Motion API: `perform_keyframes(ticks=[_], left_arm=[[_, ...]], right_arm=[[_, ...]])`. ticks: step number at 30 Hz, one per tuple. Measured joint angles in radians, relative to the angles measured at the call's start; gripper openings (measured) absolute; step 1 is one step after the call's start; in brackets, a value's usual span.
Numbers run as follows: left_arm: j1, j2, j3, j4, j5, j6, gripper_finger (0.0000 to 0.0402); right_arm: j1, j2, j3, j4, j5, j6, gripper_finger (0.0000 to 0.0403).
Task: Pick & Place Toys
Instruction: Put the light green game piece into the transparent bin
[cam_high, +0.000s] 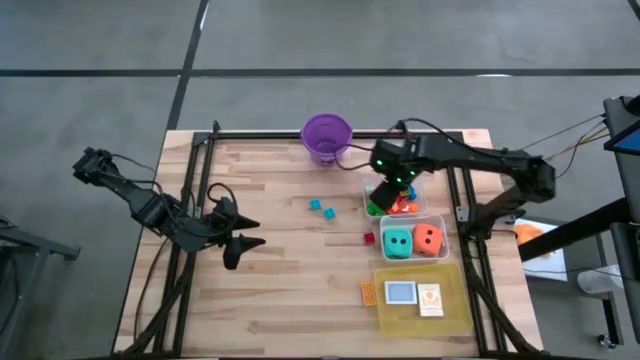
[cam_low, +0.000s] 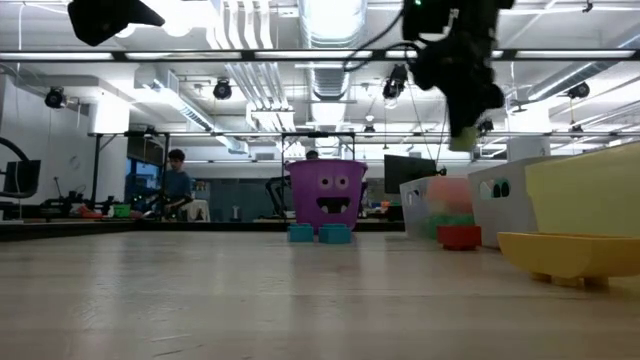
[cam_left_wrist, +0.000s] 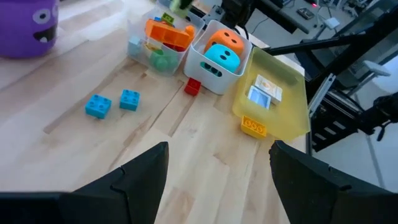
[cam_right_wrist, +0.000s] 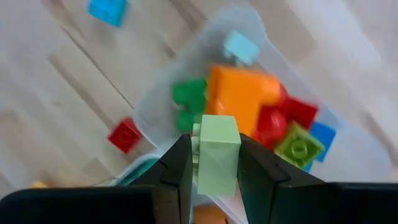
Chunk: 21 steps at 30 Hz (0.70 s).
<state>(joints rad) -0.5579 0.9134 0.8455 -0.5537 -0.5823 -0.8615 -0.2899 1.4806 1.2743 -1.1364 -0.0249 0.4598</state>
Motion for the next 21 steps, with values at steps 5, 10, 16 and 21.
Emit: perform_keyframes(ticks=[5, 10, 16, 21], left_arm=[[0.030, 0.000, 0.000, 0.000, 0.000, 0.026, 0.0270], [0.043, 0.000, 0.000, 0.001, 0.000, 0.032, 0.0270], [0.043, 0.000, 0.000, 0.003, 0.004, 0.035, 0.0270], [0.043, 0.000, 0.000, 0.003, 0.008, 0.028, 0.0270]], right_arm=[[-0.001, -0.098, -0.160, 0.025, 0.012, 0.080, 0.0086], [-0.001, -0.167, -0.284, 0.026, 0.029, 0.149, 0.0086], [-0.011, -0.191, -0.362, 0.079, 0.054, 0.189, 0.0086], [-0.012, -0.176, -0.387, 0.156, 0.054, 0.208, 0.0086]])
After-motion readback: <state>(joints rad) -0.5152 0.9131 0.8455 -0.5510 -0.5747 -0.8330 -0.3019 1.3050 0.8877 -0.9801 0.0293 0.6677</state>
